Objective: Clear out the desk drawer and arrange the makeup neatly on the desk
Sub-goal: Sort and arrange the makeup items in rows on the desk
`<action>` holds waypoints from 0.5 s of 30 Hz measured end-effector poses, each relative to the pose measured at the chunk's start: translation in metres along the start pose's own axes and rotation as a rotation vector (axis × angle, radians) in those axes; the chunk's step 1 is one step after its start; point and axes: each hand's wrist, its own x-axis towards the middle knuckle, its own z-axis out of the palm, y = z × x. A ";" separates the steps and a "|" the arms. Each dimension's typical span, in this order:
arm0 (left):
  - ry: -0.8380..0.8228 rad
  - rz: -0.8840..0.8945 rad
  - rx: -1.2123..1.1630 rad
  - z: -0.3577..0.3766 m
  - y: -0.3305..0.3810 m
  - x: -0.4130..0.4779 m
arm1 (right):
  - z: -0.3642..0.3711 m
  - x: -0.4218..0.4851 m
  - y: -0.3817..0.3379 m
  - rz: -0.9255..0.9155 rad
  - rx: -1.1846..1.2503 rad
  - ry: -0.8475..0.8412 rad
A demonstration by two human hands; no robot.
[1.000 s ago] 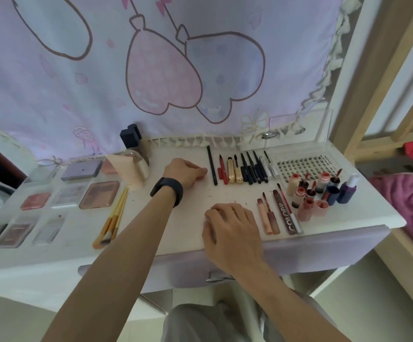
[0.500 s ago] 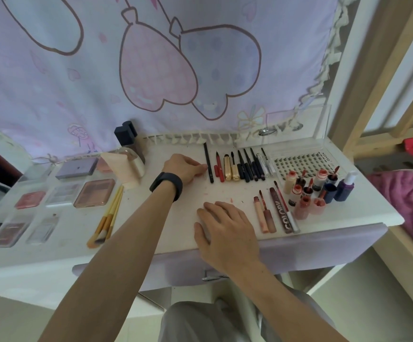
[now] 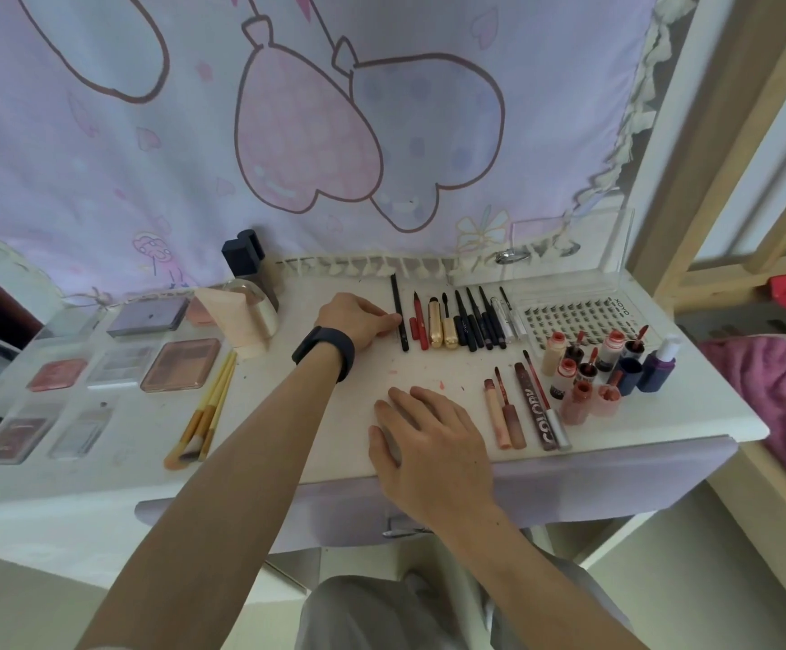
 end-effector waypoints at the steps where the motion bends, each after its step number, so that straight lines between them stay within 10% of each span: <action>1: 0.002 -0.001 -0.002 0.000 0.000 0.000 | 0.000 0.000 0.000 0.000 0.001 0.002; 15: -0.020 0.020 -0.034 -0.013 0.002 -0.015 | 0.002 0.000 0.002 -0.006 0.012 -0.002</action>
